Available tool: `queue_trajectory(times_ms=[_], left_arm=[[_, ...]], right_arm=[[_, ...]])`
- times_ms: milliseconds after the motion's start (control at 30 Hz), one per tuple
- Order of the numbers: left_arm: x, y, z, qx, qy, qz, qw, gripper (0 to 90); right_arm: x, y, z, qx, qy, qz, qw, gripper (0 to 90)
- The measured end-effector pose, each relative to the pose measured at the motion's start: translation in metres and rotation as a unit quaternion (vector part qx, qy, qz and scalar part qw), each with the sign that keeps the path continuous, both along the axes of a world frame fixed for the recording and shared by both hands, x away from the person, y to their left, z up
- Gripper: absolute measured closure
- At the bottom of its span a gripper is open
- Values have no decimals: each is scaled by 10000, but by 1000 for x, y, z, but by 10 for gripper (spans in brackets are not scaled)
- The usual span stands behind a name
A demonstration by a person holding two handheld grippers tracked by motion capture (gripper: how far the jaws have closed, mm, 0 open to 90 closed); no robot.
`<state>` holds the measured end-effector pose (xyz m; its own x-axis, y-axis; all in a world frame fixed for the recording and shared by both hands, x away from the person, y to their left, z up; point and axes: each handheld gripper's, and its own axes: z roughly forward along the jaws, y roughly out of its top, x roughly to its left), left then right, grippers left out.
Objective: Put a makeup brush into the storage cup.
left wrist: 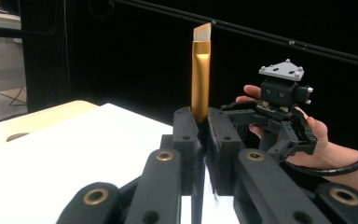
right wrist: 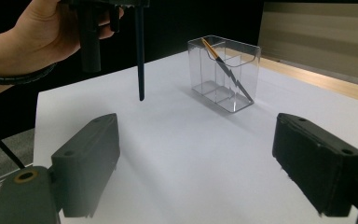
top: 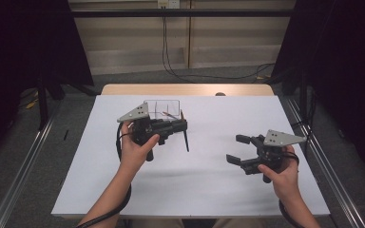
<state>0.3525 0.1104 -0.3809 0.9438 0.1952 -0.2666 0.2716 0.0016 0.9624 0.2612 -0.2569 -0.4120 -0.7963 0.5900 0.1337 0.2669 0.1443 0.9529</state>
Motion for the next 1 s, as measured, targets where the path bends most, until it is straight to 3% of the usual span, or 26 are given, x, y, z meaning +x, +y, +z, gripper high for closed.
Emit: queue_trajectory(times_ms=[1000], left_arm=[[7, 1, 2, 117, -18, 148, 9998, 834]], right_arm=[[-23, -42, -10, -73, 4, -352, 9994, 127]])
